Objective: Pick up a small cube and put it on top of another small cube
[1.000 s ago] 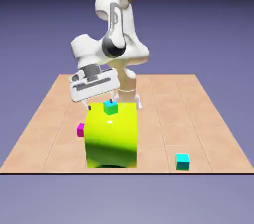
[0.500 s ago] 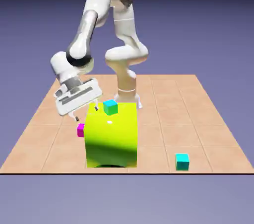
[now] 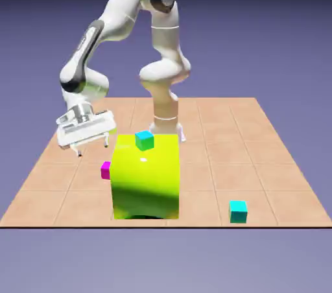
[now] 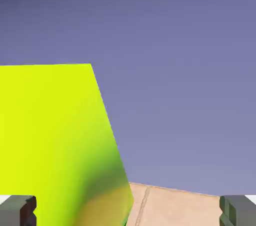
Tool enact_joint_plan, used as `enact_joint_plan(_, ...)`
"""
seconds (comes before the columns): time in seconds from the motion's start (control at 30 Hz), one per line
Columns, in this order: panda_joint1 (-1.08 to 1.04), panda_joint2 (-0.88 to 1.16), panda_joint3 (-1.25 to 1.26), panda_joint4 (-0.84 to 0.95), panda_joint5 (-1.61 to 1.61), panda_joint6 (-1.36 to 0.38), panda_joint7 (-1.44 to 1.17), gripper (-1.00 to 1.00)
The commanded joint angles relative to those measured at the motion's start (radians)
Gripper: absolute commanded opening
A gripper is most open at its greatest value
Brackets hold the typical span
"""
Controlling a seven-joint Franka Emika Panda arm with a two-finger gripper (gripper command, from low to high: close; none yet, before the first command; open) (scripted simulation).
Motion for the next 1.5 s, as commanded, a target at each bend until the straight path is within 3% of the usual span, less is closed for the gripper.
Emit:
enact_joint_plan(0.0,0.025,0.007,-0.036,-0.011,0.021,-0.005,-0.040,0.00)
enact_joint_plan(0.6,0.372,0.056,-0.685,-0.431,0.222,0.084,-0.627,0.00)
enact_joint_plan(1.03,0.517,-0.358,-0.789,-0.263,0.468,0.293,-0.962,0.00)
enact_joint_plan(1.07,0.517,-0.358,-0.789,-0.263,0.468,0.293,-0.963,-1.00)
enact_joint_plan(1.47,0.377,0.040,-0.689,-0.425,0.231,0.092,-0.639,-1.00)
